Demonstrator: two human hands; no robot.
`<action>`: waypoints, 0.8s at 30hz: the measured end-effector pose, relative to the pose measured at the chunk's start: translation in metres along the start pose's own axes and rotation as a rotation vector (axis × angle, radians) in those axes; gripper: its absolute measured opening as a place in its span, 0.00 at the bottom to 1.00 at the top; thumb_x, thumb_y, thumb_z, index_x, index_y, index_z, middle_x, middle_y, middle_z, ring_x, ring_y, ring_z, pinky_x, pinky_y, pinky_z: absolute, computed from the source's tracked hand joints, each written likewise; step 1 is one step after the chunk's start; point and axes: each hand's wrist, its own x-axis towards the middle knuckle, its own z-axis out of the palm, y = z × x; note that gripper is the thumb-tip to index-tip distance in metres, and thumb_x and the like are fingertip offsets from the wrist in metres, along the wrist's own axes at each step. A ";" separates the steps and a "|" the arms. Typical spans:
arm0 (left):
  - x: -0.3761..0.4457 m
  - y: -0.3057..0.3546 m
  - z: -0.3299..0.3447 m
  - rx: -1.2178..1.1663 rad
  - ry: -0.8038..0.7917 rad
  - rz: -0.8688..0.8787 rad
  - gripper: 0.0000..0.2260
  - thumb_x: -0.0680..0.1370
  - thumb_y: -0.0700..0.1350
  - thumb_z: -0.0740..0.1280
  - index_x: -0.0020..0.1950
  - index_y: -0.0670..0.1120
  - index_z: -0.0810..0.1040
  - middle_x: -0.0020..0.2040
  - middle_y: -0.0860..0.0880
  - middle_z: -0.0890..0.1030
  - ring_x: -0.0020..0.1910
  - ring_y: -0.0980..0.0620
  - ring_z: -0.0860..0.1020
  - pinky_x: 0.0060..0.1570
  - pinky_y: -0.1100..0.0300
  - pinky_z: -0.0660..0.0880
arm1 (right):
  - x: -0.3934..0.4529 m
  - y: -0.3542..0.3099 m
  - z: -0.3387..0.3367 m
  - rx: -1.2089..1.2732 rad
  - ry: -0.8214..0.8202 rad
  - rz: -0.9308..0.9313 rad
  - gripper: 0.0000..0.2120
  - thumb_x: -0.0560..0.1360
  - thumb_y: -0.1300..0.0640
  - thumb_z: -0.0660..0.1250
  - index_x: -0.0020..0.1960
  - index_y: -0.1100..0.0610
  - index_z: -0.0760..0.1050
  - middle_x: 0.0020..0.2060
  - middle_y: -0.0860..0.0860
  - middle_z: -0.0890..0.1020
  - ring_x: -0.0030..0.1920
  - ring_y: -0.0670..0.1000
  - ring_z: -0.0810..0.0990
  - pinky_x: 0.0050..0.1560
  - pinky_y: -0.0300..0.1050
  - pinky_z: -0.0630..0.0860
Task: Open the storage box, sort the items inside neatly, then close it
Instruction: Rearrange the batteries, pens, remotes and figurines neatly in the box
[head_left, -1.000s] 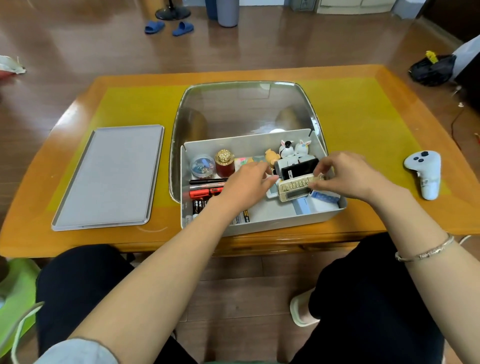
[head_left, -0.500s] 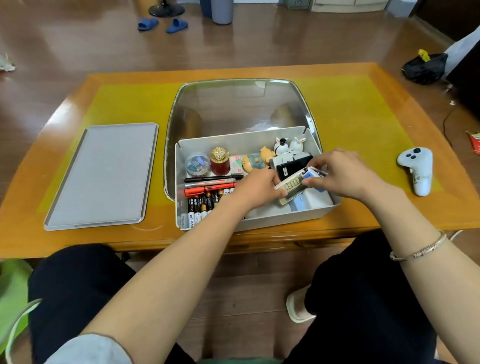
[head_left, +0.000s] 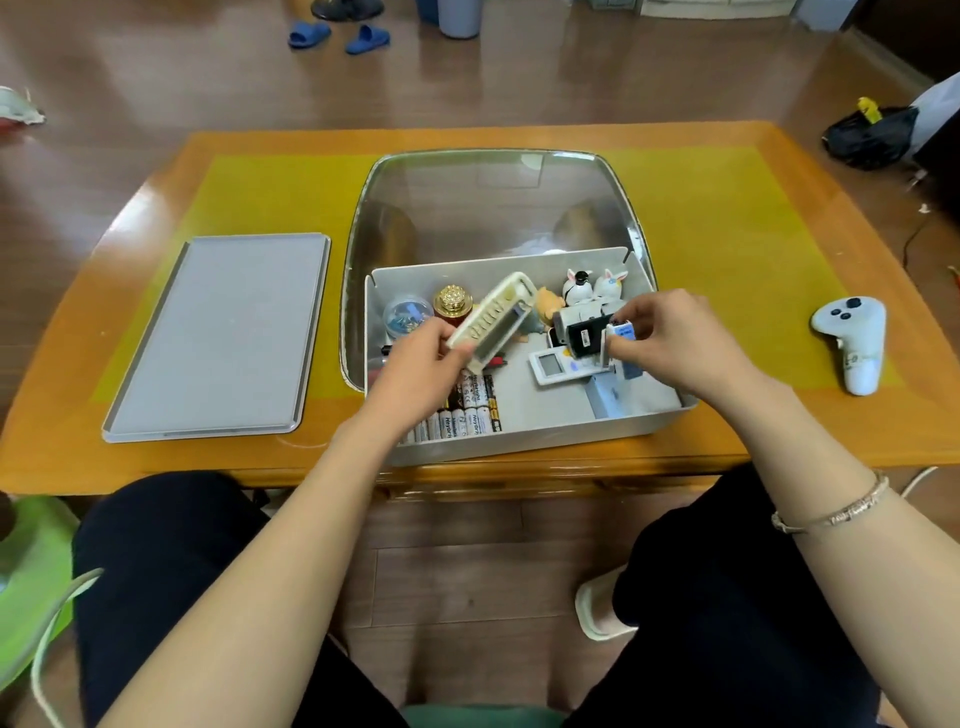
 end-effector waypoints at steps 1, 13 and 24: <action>-0.002 -0.004 -0.002 -0.008 0.036 -0.016 0.05 0.81 0.48 0.62 0.54 0.48 0.73 0.42 0.55 0.78 0.35 0.61 0.76 0.23 0.73 0.67 | 0.001 -0.003 0.003 -0.004 -0.031 -0.005 0.12 0.69 0.55 0.71 0.52 0.58 0.81 0.33 0.48 0.78 0.39 0.48 0.77 0.38 0.37 0.67; -0.017 -0.025 0.012 -0.077 0.147 -0.071 0.05 0.81 0.47 0.61 0.54 0.48 0.72 0.53 0.48 0.80 0.46 0.53 0.81 0.39 0.61 0.78 | 0.001 -0.026 0.042 -0.401 -0.351 0.025 0.09 0.69 0.56 0.70 0.46 0.59 0.78 0.43 0.57 0.81 0.45 0.57 0.79 0.41 0.44 0.74; -0.017 -0.025 0.013 -0.071 0.159 -0.065 0.08 0.81 0.47 0.61 0.58 0.45 0.73 0.56 0.47 0.80 0.47 0.53 0.80 0.36 0.65 0.76 | -0.003 -0.031 0.049 -0.550 -0.335 0.063 0.16 0.67 0.54 0.75 0.45 0.57 0.70 0.42 0.55 0.76 0.44 0.57 0.77 0.38 0.44 0.70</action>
